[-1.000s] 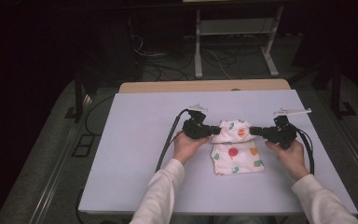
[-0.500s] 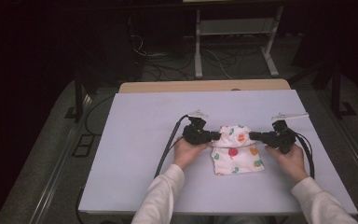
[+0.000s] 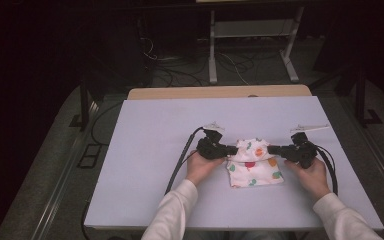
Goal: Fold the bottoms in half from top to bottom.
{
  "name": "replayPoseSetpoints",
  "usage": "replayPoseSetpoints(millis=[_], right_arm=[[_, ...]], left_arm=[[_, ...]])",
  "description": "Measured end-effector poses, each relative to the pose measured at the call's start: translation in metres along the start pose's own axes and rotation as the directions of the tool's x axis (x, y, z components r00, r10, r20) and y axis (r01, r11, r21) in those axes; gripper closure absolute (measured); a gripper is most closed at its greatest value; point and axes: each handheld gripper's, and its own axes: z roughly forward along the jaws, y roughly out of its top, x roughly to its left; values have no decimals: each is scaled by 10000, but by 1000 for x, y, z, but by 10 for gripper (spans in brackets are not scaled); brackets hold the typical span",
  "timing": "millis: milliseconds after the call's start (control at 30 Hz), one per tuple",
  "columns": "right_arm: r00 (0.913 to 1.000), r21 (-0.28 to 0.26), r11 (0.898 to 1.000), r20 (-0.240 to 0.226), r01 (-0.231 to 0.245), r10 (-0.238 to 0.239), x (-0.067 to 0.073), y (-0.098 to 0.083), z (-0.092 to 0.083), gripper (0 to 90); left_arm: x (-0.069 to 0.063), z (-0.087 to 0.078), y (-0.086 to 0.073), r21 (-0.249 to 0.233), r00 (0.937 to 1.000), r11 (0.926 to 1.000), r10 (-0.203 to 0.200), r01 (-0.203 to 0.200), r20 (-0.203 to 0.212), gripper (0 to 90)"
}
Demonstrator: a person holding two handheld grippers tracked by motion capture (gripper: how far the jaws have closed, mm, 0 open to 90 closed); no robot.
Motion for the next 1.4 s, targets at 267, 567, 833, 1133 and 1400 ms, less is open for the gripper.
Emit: replayPoseSetpoints(millis=[267, 567, 833, 1133, 1400], right_arm=[[10000, 165, 9999, 11, -19, 19, 3, -5, -3, 866], [9999, -400, 9991, 67, -107, 110, 10, -2, -9, 555], [9988, -503, 9978, 245, 429, -417, 21, 17, -5, 419], [9978, -306, 9973, -45, 667, -669, 32, 42, 15, 405], [9968, -10, 9971, -223, 764, -764, 31, 58, 30, 559]], left_arm=[[-4, 2, -4, 98, 9994, 9996, 262, -264, 209, 877], [-8, 3, -7, 89, 9970, 9971, 752, -754, 195, 875], [-9, 5, -8, 178, 9960, 9962, 850, -856, 292, 875], [-9, 5, -10, 104, 9956, 9960, 889, -893, 293, 874], [-11, 6, -11, 83, 9947, 9950, 990, -993, 284, 874]])
